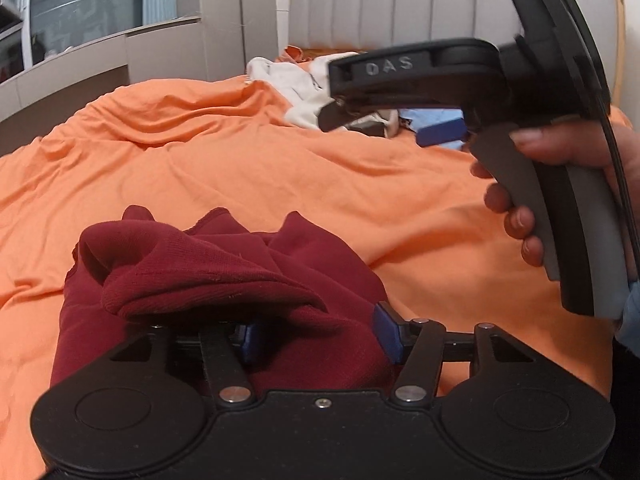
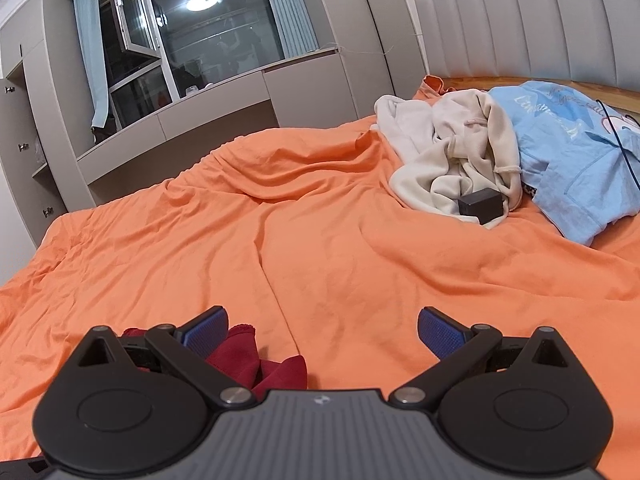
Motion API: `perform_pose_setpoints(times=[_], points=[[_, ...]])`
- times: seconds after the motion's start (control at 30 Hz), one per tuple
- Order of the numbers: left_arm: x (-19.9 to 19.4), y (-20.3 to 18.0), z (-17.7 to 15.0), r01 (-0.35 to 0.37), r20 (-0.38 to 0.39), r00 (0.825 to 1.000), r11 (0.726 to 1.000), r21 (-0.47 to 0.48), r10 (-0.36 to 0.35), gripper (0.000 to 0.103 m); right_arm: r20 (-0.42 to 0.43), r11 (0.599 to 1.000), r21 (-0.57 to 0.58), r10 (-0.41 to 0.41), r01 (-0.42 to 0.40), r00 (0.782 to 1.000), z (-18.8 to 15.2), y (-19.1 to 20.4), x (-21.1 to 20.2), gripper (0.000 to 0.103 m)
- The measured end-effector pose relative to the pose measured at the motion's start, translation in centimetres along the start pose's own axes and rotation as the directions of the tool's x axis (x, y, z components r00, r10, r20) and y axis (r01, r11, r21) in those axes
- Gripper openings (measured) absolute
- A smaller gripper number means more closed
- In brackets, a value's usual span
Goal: Fold small clothes
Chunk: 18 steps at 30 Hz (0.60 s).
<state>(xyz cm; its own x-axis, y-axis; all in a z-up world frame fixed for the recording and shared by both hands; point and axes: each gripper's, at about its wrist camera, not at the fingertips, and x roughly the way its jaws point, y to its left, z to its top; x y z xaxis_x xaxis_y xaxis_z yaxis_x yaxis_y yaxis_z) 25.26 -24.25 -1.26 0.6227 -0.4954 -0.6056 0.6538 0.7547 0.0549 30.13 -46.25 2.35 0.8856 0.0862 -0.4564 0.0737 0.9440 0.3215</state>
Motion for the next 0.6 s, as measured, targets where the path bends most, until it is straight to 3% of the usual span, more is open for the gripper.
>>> perform_pose_setpoints(times=[0.17,0.37,0.6], points=[[0.0,-0.4,0.6,0.007,0.009,1.0,1.0,0.009,-0.008,0.069,0.001,1.0,0.011,-0.009,0.009,1.0,0.1,-0.4,0.0,0.103],[-0.1,-1.1,0.9,0.021,0.022,1.0,0.999,0.028,-0.022,0.071,0.017,0.997,0.068,-0.03,0.029,0.999,0.5,-2.1,-0.6,0.103],[0.8,-2.0,0.1,0.026,-0.032,0.999,0.984,0.175,-0.021,0.073,0.006,0.996,0.094,-0.003,0.002,1.0,0.5,-2.9,-0.5,0.103]])
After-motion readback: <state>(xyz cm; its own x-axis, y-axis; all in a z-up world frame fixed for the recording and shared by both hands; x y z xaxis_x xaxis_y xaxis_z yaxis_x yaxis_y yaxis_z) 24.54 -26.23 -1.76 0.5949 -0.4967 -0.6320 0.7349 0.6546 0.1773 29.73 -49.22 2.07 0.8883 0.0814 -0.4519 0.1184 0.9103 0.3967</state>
